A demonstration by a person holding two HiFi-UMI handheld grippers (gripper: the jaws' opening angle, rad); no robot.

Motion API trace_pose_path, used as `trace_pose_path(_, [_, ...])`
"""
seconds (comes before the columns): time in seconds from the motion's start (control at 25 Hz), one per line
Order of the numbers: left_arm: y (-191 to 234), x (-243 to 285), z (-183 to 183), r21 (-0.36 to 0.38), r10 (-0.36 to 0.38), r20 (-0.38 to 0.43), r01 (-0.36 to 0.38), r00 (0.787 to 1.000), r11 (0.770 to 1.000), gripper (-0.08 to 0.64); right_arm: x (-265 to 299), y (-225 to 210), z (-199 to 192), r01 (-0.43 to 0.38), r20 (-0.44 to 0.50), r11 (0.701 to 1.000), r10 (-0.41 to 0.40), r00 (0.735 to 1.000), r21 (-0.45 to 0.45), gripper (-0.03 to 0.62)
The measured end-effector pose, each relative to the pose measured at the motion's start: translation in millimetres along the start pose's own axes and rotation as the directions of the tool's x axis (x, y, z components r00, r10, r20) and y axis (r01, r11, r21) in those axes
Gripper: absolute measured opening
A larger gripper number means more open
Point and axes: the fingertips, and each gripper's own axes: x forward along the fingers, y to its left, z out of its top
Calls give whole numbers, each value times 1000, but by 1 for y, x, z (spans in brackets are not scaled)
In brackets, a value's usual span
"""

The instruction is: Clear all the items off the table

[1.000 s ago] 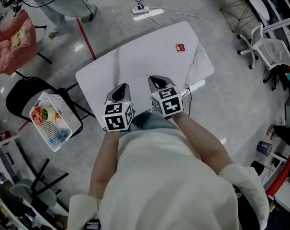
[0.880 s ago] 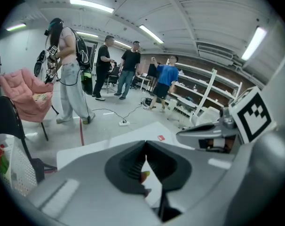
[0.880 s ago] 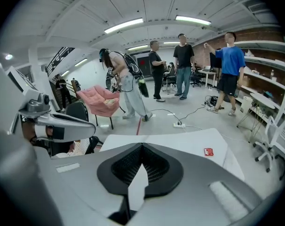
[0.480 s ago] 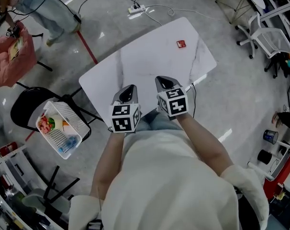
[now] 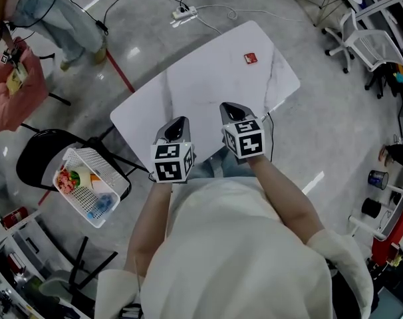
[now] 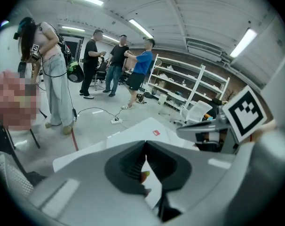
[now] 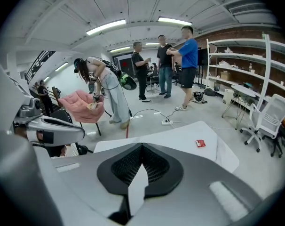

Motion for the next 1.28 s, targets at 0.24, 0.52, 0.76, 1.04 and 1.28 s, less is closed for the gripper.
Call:
trace_pose_path(0.24, [-4, 18, 5, -26, 30, 5, -30, 1000, 999, 9, 8, -32, 2, 8, -2, 1000, -8, 1000, 0, -2])
trace_pose_path(0.52, [-25, 59, 21, -89, 92, 16, -90, 996, 992, 9, 19, -96, 12, -15, -23, 999, 13, 1000, -51, -2])
trace_pose_path(0.76, [-52, 101, 29, -111, 108, 4, -107, 994, 988, 9, 33, -155, 18, -16, -42, 998, 14, 999, -61, -2])
trace_pose_path(1.04, [-85, 148, 38, -105, 118, -30, -120, 993, 987, 9, 47, -218, 17, -20, -76, 998, 16, 997, -54, -2])
trace_pose_path(1.28, [-104, 182, 46, -117, 133, -43, -137, 990, 984, 9, 70, -261, 10, -25, -117, 997, 17, 993, -67, -1])
